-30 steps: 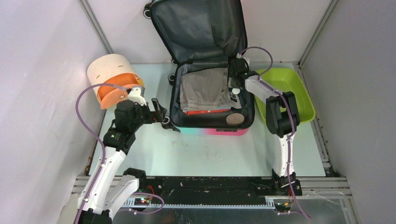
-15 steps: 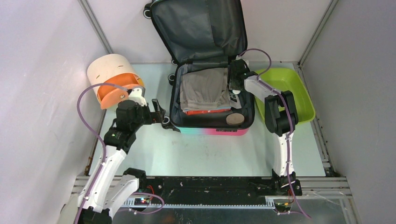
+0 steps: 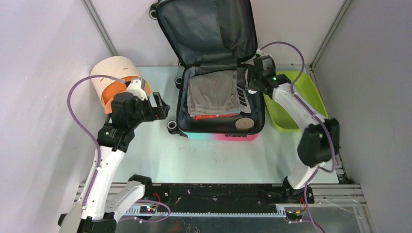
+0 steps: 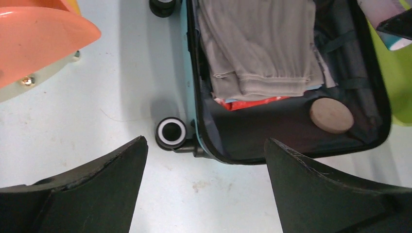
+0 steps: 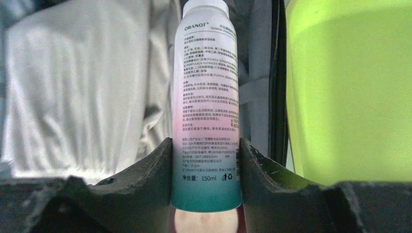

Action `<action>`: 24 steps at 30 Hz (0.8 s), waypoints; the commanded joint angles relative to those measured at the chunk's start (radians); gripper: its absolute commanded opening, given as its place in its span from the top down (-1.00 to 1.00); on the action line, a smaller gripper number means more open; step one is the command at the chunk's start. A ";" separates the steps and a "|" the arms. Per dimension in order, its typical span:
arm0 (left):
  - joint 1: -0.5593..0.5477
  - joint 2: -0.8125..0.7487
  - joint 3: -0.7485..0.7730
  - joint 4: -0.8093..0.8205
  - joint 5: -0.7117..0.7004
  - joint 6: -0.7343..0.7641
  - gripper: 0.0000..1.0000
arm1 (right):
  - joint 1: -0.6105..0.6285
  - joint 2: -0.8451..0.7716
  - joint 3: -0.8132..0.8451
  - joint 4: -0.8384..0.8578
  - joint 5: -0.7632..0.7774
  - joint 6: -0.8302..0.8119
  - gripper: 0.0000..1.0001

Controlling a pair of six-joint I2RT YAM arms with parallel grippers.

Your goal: Open, take out, and arrange the luggage

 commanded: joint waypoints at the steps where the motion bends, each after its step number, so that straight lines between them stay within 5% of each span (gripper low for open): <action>1: -0.006 0.007 0.069 -0.060 0.091 -0.071 -0.92 | 0.041 -0.208 -0.097 0.019 -0.046 0.026 0.75; 8: -0.007 -0.054 -0.017 0.135 0.301 -0.277 -0.97 | 0.192 -0.460 -0.319 0.091 -0.138 0.180 0.76; 13: -0.020 -0.105 -0.146 0.405 0.390 -0.485 -0.99 | 0.436 -0.609 -0.451 0.289 -0.064 0.349 0.75; 18: -0.083 -0.131 -0.241 0.568 0.406 -0.573 -0.99 | 0.657 -0.637 -0.507 0.471 0.095 0.410 0.75; 24: -0.166 -0.152 -0.257 0.594 0.359 -0.604 -0.99 | 0.758 -0.608 -0.508 0.637 0.161 0.395 0.72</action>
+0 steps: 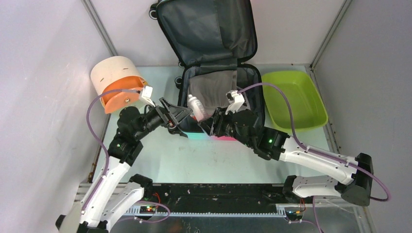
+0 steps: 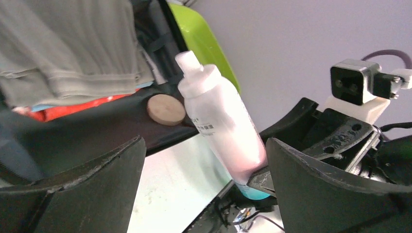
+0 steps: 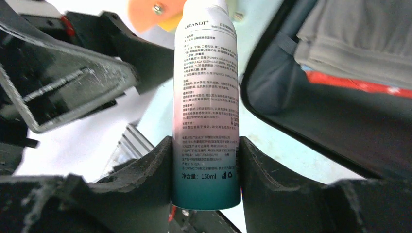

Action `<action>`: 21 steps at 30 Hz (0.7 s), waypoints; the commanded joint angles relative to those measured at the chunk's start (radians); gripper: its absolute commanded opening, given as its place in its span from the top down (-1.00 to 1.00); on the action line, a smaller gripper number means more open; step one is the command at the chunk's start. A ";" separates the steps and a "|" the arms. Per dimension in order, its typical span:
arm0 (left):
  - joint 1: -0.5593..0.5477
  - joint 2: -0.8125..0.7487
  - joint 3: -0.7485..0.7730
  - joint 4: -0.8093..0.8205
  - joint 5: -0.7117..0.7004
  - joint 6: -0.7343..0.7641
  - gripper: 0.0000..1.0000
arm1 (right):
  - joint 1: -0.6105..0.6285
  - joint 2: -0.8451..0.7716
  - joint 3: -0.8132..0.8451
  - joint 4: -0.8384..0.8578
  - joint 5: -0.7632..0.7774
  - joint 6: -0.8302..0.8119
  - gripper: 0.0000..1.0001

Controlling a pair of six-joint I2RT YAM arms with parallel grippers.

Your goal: Open, take out, and arrange the luggage

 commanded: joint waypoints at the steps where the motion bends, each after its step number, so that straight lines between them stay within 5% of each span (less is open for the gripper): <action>1: -0.044 -0.032 0.004 0.117 -0.016 -0.082 -0.98 | 0.039 -0.003 0.015 0.243 0.112 0.031 0.72; 12: -0.118 0.044 -0.032 0.279 -0.017 -0.215 -0.59 | 0.127 0.035 0.014 0.298 0.145 0.014 0.71; 14: -0.123 0.045 -0.034 0.291 -0.016 -0.221 -0.30 | 0.136 0.046 0.015 0.295 0.148 0.018 0.67; 15: -0.123 0.042 -0.029 0.271 -0.021 -0.218 0.07 | 0.140 0.049 0.015 0.292 0.155 0.019 0.66; 17: -0.123 0.017 -0.023 0.228 -0.064 -0.200 0.49 | 0.147 0.053 0.015 0.280 0.157 0.019 0.59; 20: -0.124 -0.051 -0.013 0.172 -0.175 -0.149 0.68 | 0.148 0.053 0.015 0.243 0.139 0.019 0.33; 21: -0.124 -0.062 0.006 0.123 -0.225 -0.129 0.72 | 0.149 0.051 0.015 0.226 0.134 0.013 0.09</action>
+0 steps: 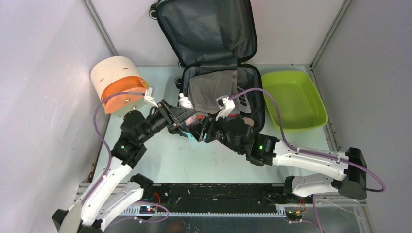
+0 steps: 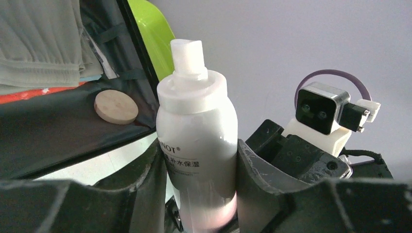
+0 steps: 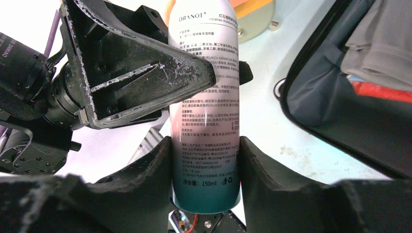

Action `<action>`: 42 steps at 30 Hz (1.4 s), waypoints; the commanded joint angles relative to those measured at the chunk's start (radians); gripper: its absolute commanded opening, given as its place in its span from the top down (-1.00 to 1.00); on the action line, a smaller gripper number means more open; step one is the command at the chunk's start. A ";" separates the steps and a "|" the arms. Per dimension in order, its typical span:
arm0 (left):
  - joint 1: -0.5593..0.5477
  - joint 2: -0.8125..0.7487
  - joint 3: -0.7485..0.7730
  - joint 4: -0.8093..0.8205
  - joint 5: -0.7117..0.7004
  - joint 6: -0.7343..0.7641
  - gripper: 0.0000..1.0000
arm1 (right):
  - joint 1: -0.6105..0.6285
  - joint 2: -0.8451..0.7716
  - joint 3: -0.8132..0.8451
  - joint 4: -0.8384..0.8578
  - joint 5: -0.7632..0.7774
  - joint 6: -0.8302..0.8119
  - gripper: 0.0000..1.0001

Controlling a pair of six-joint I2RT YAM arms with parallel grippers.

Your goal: Open, take out, and arrange the luggage

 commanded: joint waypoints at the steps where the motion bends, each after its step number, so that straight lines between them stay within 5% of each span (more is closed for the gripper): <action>1: 0.003 -0.092 0.062 -0.092 -0.205 0.148 0.74 | 0.007 -0.018 0.016 0.012 0.017 0.005 -0.05; 4: 0.003 -0.079 0.193 -0.276 -0.313 0.301 0.81 | 0.008 -0.039 0.017 -0.057 0.017 -0.013 -0.80; 6: 0.004 -0.045 0.301 -0.397 -0.371 0.447 0.80 | 0.014 -0.058 0.016 -0.126 0.036 -0.029 -0.97; 13: 0.005 0.076 0.563 -0.639 -0.804 1.102 0.61 | 0.132 -0.122 0.008 -0.220 0.264 -0.177 -0.99; 17: 0.005 0.114 0.525 -0.485 -1.022 1.472 0.44 | 0.159 -0.130 0.008 -0.190 0.293 -0.226 -0.99; 20: 0.056 0.144 0.457 -0.328 -1.059 1.701 0.47 | 0.173 -0.132 0.008 -0.190 0.314 -0.245 -0.99; 26: 0.231 0.233 0.437 -0.208 -0.910 1.804 0.51 | 0.191 -0.144 0.007 -0.256 0.340 -0.225 -0.99; 42: 0.370 0.459 0.380 0.203 -0.794 1.919 0.47 | 0.207 -0.166 0.000 -0.333 0.395 -0.202 -0.99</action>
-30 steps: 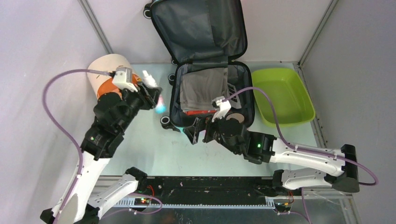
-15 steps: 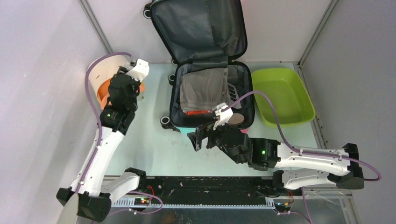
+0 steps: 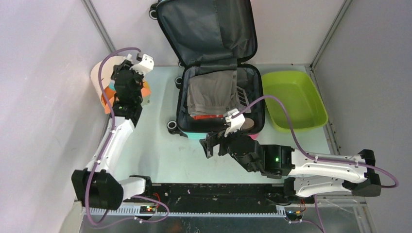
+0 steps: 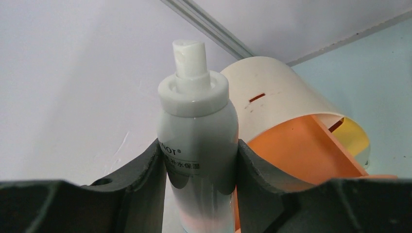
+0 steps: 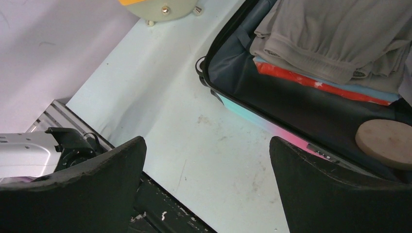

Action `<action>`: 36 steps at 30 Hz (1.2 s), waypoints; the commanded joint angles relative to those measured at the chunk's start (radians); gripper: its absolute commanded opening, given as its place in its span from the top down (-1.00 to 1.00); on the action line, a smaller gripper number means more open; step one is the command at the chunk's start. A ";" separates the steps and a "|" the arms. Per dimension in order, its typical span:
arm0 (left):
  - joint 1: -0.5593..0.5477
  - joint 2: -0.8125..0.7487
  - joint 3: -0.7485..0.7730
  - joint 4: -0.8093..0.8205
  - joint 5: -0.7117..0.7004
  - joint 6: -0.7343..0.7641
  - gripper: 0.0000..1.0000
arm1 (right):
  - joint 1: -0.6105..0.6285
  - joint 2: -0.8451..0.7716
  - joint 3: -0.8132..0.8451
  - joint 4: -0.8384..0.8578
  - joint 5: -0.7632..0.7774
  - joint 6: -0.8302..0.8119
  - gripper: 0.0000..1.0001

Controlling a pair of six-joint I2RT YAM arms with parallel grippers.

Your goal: Open, take out, and arrange the luggage

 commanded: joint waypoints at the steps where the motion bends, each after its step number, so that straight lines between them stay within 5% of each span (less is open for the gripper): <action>1: 0.010 0.043 0.028 0.167 0.018 0.049 0.46 | 0.007 -0.033 -0.006 -0.008 0.055 0.012 -0.99; 7: 0.051 0.075 0.007 0.206 0.040 -0.011 0.20 | 0.006 -0.063 -0.028 0.025 0.071 -0.011 -0.99; 21: 0.106 0.126 -0.076 0.289 0.047 -0.024 -0.01 | -0.023 -0.091 -0.056 0.019 0.050 0.015 -0.99; 28: 0.129 0.122 -0.065 0.263 0.054 -0.033 -0.34 | -0.064 -0.094 -0.082 0.023 0.006 0.036 -0.99; 36: 0.124 0.097 -0.058 0.209 0.054 -0.047 -0.47 | -0.083 -0.093 -0.083 0.008 -0.001 0.047 -0.99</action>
